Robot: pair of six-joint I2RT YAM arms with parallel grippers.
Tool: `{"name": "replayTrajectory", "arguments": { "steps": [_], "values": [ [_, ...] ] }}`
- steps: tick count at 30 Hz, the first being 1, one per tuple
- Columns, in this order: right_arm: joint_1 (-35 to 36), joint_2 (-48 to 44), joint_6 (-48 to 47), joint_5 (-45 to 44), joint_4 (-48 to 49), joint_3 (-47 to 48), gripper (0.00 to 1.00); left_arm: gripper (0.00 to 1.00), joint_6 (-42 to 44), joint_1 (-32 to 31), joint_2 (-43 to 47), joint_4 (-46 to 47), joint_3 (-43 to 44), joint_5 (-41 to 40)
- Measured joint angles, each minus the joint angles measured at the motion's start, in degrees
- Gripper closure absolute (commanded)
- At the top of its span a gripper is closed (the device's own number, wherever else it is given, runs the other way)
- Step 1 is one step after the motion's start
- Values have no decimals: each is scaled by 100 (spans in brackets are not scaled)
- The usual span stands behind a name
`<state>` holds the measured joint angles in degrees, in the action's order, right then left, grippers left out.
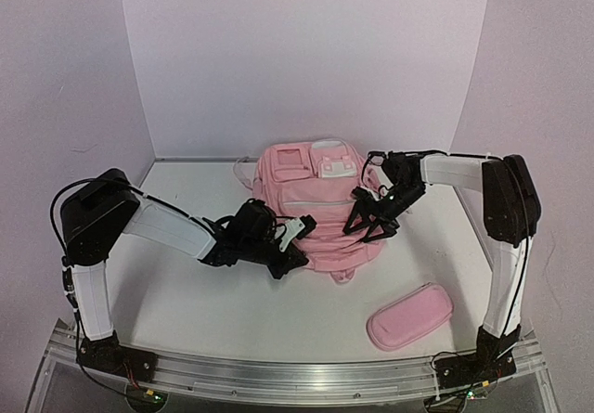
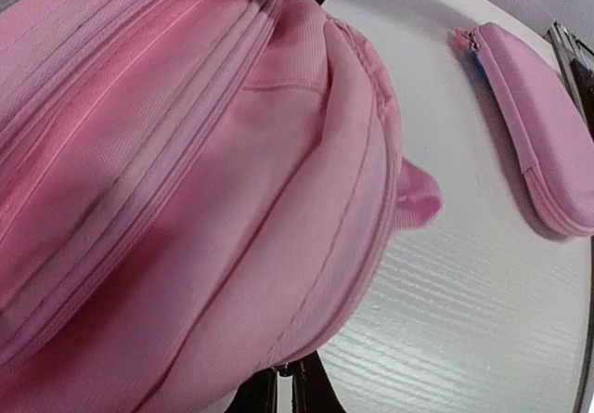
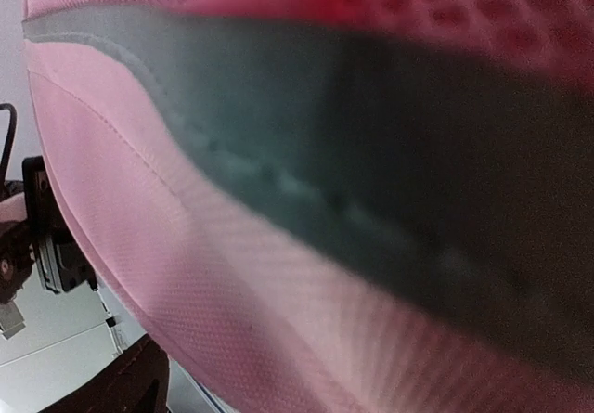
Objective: Pack the student bag
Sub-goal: Zip the student bag at the center of the board.
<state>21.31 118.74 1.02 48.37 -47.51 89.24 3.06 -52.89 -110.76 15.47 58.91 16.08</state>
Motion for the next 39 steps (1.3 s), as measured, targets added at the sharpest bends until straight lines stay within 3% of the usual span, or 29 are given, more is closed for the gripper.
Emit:
{"name": "replayTrajectory", "arguments": {
  "steps": [9, 14, 19, 23, 28, 33, 39],
  "values": [
    [739, -50, 1160, -209, 940, -87, 10, 100, -505, 237, 122, -493, 146, -348],
    [1155, 44, 1702, -251, 1394, 344, 2, 100, -656, 654, 643, -1283, 63, -704],
    [1160, -247, 1578, -407, 1685, 438, 2, 100, -1216, 759, 787, -2105, 343, -1294],
    [979, -1109, 1230, -870, 1868, -106, 2, 100, -1565, 752, 746, -2747, 810, -1550],
    [582, -1875, 896, -1152, 2181, -600, 2, 100, -1775, 766, 826, -2850, 501, -1578],
    [430, -1573, 855, -731, 2680, -1290, 7, 100, -1817, 829, 972, -2866, 280, -1585],
    [701, -647, 1455, -264, 3389, -1717, 12, 100, -1859, 846, 992, -2857, 286, -1433]
  ]
}}
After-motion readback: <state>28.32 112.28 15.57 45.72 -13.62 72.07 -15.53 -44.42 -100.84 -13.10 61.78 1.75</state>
